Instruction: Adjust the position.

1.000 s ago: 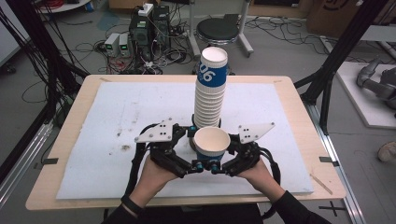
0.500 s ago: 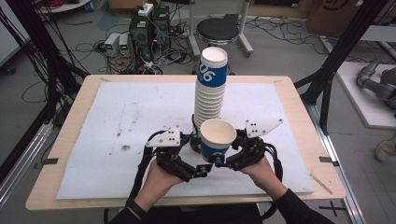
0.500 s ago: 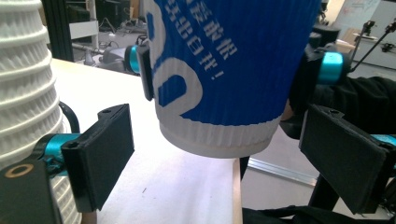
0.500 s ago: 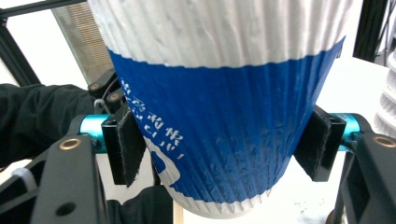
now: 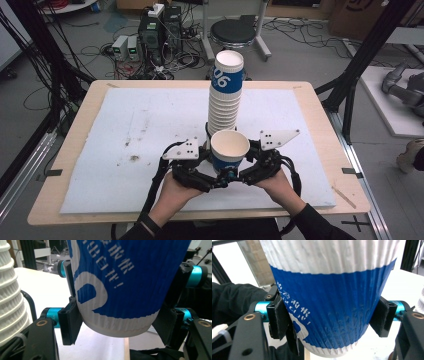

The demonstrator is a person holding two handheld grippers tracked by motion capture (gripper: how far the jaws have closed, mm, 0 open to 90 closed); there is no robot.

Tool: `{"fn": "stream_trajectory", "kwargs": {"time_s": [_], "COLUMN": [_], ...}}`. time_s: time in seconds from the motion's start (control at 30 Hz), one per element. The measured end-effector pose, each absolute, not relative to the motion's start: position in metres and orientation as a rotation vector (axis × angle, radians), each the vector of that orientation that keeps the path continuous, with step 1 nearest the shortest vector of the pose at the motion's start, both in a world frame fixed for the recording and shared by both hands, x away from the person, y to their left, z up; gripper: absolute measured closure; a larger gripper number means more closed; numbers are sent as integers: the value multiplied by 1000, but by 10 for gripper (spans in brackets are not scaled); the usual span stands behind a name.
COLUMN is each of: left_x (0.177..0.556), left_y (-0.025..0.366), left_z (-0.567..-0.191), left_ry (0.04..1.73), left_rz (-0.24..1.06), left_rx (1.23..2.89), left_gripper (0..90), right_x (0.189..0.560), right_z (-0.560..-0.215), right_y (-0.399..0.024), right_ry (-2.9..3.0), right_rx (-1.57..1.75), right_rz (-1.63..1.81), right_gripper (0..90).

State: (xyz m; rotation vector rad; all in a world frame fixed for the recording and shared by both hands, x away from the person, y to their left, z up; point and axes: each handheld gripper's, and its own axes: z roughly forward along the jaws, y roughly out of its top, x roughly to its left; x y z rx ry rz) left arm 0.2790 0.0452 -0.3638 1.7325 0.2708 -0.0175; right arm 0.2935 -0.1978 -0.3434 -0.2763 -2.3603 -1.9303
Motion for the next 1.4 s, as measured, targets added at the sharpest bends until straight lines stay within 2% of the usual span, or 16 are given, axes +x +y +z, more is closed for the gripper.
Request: {"fn": "stream_trajectory", "kwargs": {"time_s": [0.2, 0.27, 0.3, 0.6, 0.77, 0.97, 1.13, 1.3, 1.4], "left_x": [278, 278, 278, 279, 280, 278, 278, 279, 279], "left_y": [45, 44, 44, 43, 42, 41, 42, 45, 44], "left_z": [-366, -366, -367, -371, -372, -368, -365, -365, -366], "left_ry": [262, 259, 257, 257, 255, 246, 255, 245, 244], "left_rz": [-19, -26, -29, -33, -53, -62, -45, -53, -49], "left_rx": [1740, 1740, 1741, 1741, 1735, 1708, 1687, 1678, 1685], "left_gripper": [316, 317, 317, 318, 314, 208, 208, 280, 283], "right_x": [292, 291, 290, 291, 291, 290, 289, 288, 288], "right_z": [-344, -343, -342, -333, -333, -333, -335, -336, -337], "right_y": [-196, -196, -195, -204, -207, -206, -203, -201, -201], "right_ry": [-2382, -2405, -2408, -2319, -2310, -2309, -2310, -2336, -2334], "right_rx": [-268, -272, -287, -323, -303, -289, -278, -275, -279], "right_rz": [-1920, -1931, -1928, -2001, -2013, -2018, -2008, -1996, -1992], "right_gripper": [263, 179, 173, 175, 238, 255, 256, 256, 229]}}
